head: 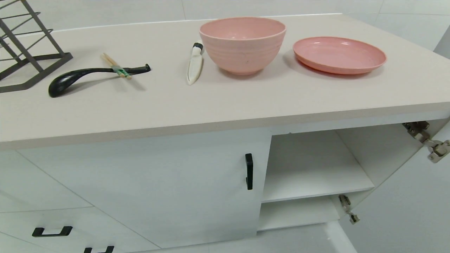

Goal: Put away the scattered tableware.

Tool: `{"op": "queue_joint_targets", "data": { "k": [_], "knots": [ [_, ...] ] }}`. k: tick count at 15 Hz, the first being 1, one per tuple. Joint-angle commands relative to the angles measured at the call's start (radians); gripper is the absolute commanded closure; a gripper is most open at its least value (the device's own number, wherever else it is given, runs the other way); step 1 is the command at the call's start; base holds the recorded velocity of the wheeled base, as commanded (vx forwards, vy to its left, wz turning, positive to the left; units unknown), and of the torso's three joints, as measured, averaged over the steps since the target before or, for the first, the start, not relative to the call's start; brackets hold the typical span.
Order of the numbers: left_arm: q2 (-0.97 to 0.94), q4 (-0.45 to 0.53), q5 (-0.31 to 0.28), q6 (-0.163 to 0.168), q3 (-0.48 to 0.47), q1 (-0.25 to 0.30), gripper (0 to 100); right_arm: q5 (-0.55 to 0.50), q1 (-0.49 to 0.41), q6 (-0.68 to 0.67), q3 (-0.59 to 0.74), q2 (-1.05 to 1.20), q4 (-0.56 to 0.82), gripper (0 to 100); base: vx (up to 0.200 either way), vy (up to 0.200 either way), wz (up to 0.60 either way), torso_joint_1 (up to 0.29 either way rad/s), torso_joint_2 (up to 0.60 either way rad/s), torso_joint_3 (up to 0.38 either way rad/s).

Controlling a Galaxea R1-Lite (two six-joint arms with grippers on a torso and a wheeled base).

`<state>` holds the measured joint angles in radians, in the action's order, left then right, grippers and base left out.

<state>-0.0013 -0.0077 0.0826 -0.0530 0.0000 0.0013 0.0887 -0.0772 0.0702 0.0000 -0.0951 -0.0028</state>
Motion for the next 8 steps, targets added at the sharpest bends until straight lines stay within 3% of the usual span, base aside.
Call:
{"op": "queue_joint_targets", "data": {
  "k": [1, 4, 8],
  "knots": [
    [0.001, -0.002, 0.000, -0.001, 0.000, 0.000, 0, 0.000, 0.001, 0.000, 0.000, -0.002, 0.000, 0, 0.000, 0.000, 0.00, 0.256, -0.39, -0.242],
    [0.001, 0.000, 0.000, -0.001, 0.000, 0.000, 0, 0.000, 0.002, 0.000, 0.000, -0.005, 0.000, 0, 0.000, 0.000, 0.00, 0.191, -0.66, -0.204],
    [0.001, -0.002, 0.000, -0.001, 0.000, 0.000, 0, 0.000, 0.002, 0.000, 0.000, -0.003, 0.000, 0, 0.000, 0.000, 0.00, 0.226, -0.49, -0.211]
  ]
}}
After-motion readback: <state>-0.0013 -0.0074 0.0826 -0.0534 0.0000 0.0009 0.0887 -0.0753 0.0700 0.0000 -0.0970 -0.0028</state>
